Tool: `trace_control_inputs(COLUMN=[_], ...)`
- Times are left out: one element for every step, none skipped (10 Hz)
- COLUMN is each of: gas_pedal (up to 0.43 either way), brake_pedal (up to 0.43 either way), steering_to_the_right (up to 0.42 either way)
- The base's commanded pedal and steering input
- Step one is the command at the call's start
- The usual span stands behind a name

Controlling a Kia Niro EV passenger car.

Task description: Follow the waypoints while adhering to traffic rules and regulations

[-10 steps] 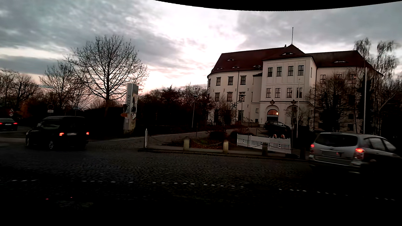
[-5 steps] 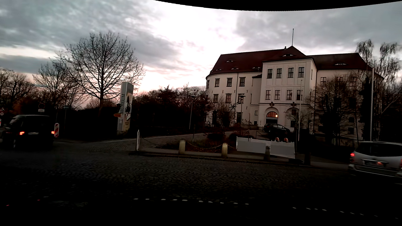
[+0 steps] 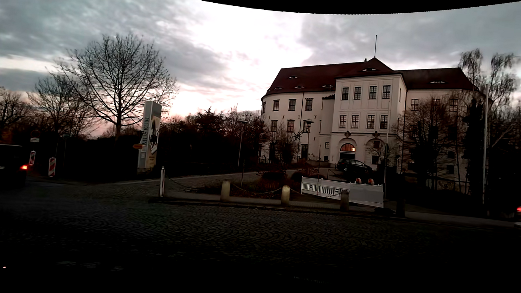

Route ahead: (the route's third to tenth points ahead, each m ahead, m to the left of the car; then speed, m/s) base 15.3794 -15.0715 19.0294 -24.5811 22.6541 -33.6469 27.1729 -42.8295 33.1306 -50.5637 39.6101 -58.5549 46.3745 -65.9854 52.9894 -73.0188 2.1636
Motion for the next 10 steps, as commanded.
trace_control_inputs(gas_pedal=[0.047, 0.079, 0.118, 0.118, 0.138, 0.15, 0.15, 0.15, 0.138, 0.138], brake_pedal=[0.0, 0.0, 0.0, 0.0, 0.0, 0.0, 0.0, 0.0, 0.0, 0.0], steering_to_the_right=[0.162, 0.18, 0.201, 0.218, 0.236, 0.258, 0.295, 0.331, 0.381, 0.414])
